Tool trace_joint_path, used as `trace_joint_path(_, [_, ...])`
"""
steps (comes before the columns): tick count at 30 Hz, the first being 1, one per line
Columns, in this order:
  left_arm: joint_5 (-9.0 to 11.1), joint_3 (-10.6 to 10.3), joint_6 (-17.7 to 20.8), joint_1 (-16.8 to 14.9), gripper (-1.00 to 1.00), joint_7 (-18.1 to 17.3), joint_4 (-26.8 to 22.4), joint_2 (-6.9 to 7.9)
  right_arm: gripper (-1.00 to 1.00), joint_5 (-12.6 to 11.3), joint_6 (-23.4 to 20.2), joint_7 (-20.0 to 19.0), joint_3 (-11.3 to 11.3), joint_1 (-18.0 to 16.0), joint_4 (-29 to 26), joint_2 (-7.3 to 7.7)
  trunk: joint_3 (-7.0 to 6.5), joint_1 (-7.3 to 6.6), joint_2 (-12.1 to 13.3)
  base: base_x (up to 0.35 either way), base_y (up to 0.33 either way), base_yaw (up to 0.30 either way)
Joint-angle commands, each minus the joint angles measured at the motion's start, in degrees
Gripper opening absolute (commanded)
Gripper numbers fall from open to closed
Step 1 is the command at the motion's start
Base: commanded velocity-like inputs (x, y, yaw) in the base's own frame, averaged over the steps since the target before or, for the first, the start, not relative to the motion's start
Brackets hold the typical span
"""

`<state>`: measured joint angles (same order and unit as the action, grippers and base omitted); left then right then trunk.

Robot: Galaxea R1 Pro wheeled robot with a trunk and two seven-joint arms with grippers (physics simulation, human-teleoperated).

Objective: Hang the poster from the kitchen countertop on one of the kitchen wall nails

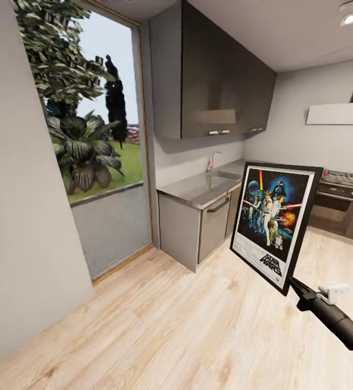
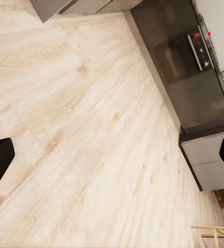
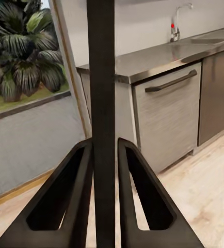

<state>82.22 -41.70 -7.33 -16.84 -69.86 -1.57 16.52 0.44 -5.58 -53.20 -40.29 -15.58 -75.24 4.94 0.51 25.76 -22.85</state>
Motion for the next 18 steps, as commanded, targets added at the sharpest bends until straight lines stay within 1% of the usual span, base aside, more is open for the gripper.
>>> trace_joint_path(1, [0.31, -0.49, -0.58, -0.03, 1.0, -0.01, 0.0, 0.01, -1.0, -0.09, -0.68, -0.45, -0.14, -0.05, -0.08, -0.02, 0.05, 0.03, -0.07, -0.007, 0.0, 0.29])
trace_joint_path(18, [0.31, -0.48, -0.58, -0.03, 1.0, -0.01, -0.01, 0.02, -1.0, -0.03, -0.66, -0.5, -0.14, -0.03, -0.08, -0.02, 0.05, 0.03, -0.07, -0.001, 0.0, 0.29])
